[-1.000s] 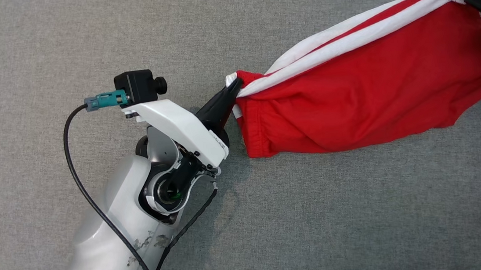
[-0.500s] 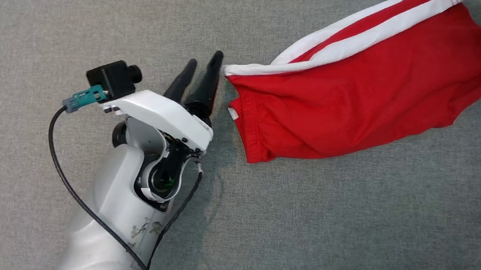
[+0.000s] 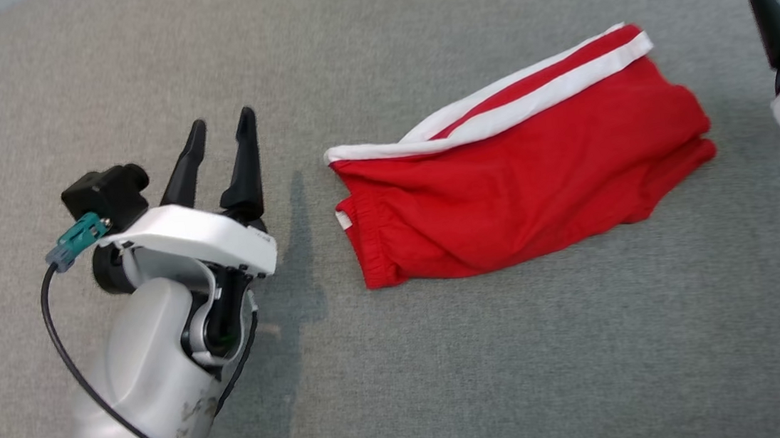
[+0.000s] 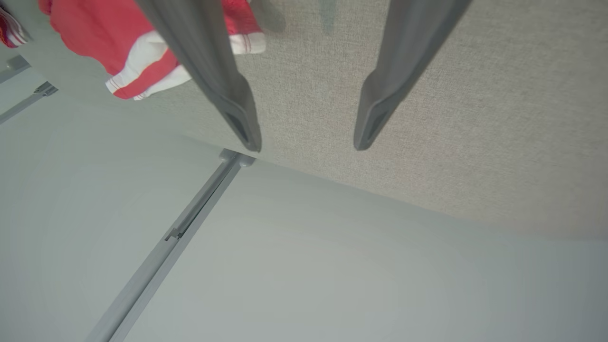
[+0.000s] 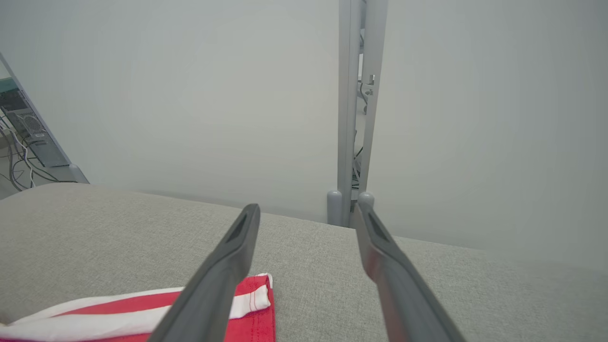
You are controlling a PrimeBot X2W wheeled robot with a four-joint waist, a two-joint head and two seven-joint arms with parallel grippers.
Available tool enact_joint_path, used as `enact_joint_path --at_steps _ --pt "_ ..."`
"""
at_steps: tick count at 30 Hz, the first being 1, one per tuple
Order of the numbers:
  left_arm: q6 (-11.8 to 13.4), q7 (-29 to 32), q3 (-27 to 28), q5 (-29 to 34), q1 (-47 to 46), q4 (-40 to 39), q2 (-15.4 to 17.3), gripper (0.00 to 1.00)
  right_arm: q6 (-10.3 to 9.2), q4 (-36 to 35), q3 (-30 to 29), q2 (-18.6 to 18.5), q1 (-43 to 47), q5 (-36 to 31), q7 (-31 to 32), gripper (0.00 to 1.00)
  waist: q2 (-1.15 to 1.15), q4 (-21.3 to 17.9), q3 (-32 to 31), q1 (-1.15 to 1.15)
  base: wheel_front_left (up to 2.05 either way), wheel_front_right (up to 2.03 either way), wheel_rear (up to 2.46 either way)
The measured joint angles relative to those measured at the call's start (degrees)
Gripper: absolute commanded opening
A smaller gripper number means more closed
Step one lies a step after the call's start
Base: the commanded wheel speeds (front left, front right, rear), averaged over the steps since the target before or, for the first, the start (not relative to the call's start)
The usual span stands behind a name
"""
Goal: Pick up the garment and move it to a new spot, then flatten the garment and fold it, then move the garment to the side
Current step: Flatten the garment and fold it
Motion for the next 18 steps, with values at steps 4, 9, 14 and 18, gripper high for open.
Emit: enact_joint_path --at_steps 4,9,14,18 --pt "1.72 -0.37 5.39 7.35 4.15 -4.47 1.10 1.00 0.00 -0.10 -2.56 1.00 4.33 -4.02 -3.56 1.00 0.00 -1.82 -3.21 0.00 0.00 0.00 0.00" --pt "2.37 -0.36 11.23 18.82 13.18 -12.29 0.34 1.00 0.00 -2.56 -7.93 2.97 11.09 -11.48 -4.55 1.00 0.00 -4.03 -7.11 0.00 0.00 0.00 0.00" --pt "1.70 -0.37 15.00 27.69 20.21 -17.71 -0.93 1.00 0.01 -9.67 -15.89 6.39 20.06 -18.31 -4.64 1.00 0.00 -5.87 -10.65 0.00 0.00 0.00 0.00" --pt "1.04 -0.37 17.27 32.76 25.02 -19.76 -2.24 1.00 0.01 -14.63 -22.39 10.10 28.03 -22.49 -4.65 1.00 0.00 -6.74 -13.31 0.00 0.00 0.00 0.00"
